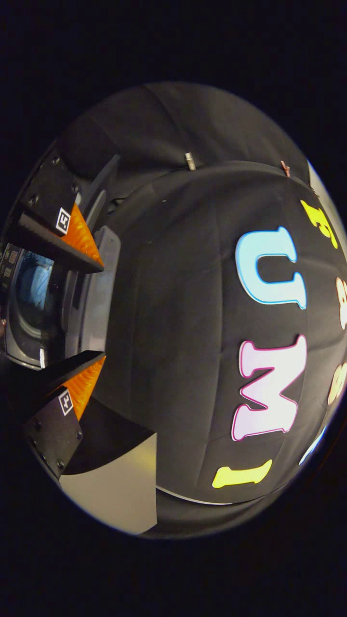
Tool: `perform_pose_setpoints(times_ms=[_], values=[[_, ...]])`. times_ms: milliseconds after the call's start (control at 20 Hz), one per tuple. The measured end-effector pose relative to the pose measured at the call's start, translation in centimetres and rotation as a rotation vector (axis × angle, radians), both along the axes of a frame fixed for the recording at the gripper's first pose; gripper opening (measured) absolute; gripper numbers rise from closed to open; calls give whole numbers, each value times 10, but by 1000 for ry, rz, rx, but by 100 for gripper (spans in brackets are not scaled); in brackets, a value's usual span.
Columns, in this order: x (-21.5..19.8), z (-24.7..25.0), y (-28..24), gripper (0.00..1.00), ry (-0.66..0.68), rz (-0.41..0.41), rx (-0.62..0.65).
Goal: Put the clothes into the washing machine and then close the washing machine lid.
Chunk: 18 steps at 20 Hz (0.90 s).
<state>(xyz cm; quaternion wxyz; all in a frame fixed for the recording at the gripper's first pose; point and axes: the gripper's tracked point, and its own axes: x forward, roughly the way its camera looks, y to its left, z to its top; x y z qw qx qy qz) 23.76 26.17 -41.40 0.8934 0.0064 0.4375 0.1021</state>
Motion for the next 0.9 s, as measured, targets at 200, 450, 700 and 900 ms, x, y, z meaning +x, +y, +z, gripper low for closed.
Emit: perform_pose_setpoints(times_ms=[200, 450, 700, 900], values=[[-8, 21, 8, 100, -61, 16, 33], [-8, 43, 7, 100, -88, 18, 84], [-6, 85, -5, 100, -168, 10, 133], [-13, 141, -21, 99, -283, 16, 173]])
